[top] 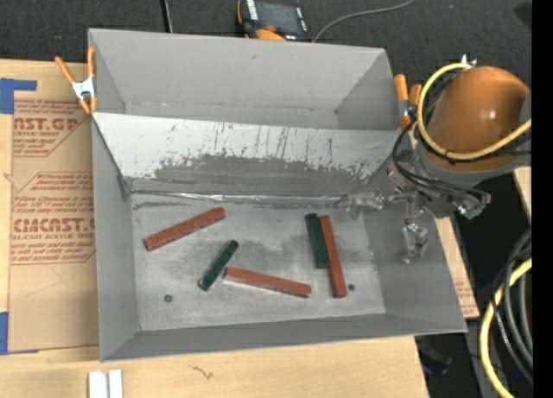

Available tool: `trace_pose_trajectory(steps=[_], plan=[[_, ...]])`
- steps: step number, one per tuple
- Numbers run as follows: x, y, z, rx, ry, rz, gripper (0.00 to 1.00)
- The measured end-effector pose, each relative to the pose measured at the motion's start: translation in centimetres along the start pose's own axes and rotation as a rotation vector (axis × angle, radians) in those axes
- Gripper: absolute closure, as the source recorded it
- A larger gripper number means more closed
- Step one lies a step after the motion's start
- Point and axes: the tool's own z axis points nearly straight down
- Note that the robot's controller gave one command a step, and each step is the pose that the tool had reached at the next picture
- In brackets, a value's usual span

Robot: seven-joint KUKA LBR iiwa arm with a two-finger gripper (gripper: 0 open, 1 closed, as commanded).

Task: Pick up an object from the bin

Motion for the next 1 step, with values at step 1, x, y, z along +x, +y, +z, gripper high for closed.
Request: trace_pose_trajectory(steps=[1], plan=[[-7.32, 6.49, 9.18, -0.007, 0.003, 0.055, 0.0]])
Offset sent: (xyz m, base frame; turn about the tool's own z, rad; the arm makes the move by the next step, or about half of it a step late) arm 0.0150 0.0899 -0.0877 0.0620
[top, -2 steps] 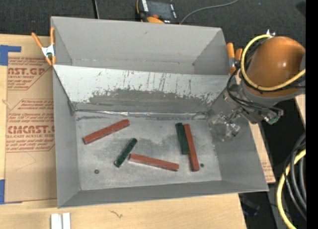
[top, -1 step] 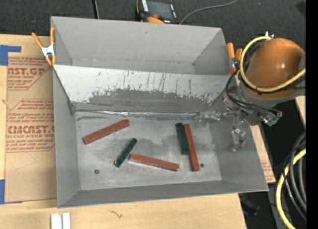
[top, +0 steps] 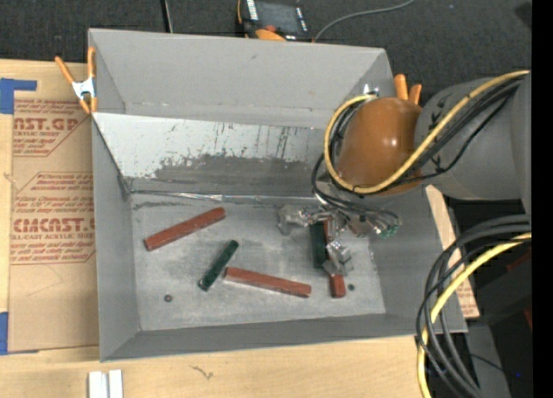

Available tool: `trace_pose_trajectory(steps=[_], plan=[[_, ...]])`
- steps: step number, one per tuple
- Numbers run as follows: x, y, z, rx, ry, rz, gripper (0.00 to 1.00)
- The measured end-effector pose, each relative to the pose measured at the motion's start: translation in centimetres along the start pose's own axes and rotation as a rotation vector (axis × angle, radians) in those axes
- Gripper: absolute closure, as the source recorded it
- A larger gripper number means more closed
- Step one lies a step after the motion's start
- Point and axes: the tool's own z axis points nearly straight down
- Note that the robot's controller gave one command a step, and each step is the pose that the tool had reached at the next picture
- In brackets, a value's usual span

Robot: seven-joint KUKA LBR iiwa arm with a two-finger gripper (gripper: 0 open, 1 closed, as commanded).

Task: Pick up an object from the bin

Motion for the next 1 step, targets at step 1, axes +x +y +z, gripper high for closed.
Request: trace_pose_trajectory(steps=[1], plan=[[0.23, -0.55, -0.56, 0.006, 0.0, 0.007, 1.0]])
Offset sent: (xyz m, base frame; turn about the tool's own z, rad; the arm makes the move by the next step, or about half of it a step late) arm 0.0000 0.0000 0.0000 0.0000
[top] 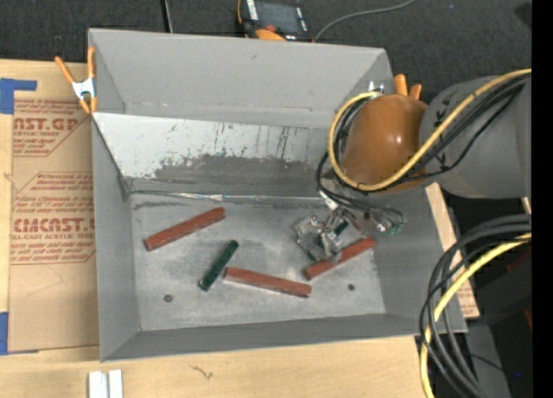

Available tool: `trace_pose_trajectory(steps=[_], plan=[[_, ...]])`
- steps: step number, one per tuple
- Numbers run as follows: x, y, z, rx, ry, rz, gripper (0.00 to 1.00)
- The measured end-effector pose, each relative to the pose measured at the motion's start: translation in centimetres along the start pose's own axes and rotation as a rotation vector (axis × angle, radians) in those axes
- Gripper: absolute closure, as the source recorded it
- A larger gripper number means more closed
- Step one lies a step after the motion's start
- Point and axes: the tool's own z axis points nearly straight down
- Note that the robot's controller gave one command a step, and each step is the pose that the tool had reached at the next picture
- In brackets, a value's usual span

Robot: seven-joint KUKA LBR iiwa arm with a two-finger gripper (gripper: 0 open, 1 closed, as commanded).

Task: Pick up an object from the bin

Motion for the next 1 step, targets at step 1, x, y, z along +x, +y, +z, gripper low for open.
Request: trace_pose_trajectory(steps=[1], plan=[[-0.06, 0.0, 0.09, 0.002, -0.005, 0.0, 0.0]])
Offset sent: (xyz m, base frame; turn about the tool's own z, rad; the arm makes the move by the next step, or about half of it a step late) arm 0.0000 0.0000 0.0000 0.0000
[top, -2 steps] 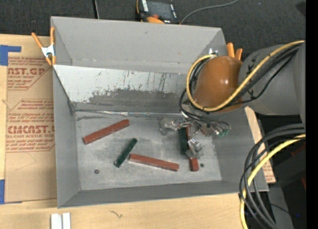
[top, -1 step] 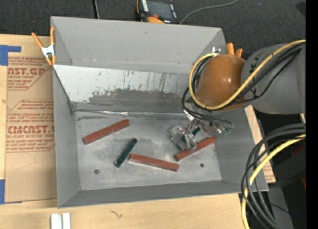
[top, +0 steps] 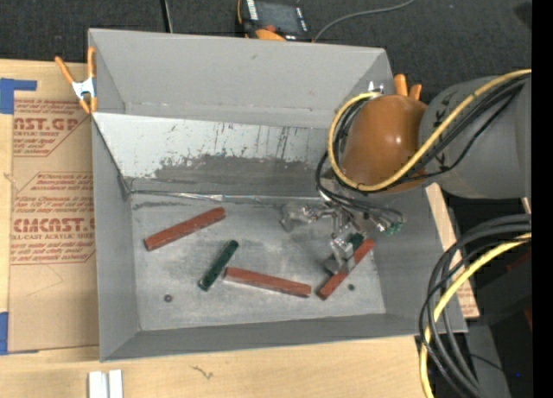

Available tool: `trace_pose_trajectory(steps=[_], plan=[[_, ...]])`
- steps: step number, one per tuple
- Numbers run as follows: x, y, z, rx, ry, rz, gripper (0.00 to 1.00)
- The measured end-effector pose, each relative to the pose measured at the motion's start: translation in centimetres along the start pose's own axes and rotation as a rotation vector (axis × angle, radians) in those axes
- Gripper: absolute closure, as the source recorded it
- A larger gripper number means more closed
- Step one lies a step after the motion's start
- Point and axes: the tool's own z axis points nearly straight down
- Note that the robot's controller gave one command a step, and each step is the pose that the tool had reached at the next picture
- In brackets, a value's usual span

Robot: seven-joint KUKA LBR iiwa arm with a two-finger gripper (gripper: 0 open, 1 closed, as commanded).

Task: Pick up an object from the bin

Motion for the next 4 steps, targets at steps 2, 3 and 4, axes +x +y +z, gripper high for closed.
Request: trace_pose_trajectory(steps=[2, 3, 4], plan=[[8.0, -3.1, 0.2, -0.004, 0.007, -0.123, 0.0], [7.7, -3.0, -0.2, -0.001, 0.002, -0.126, 1.0], [5.3, -4.3, -13.4, 0.006, -0.003, -0.101, 1.0]])
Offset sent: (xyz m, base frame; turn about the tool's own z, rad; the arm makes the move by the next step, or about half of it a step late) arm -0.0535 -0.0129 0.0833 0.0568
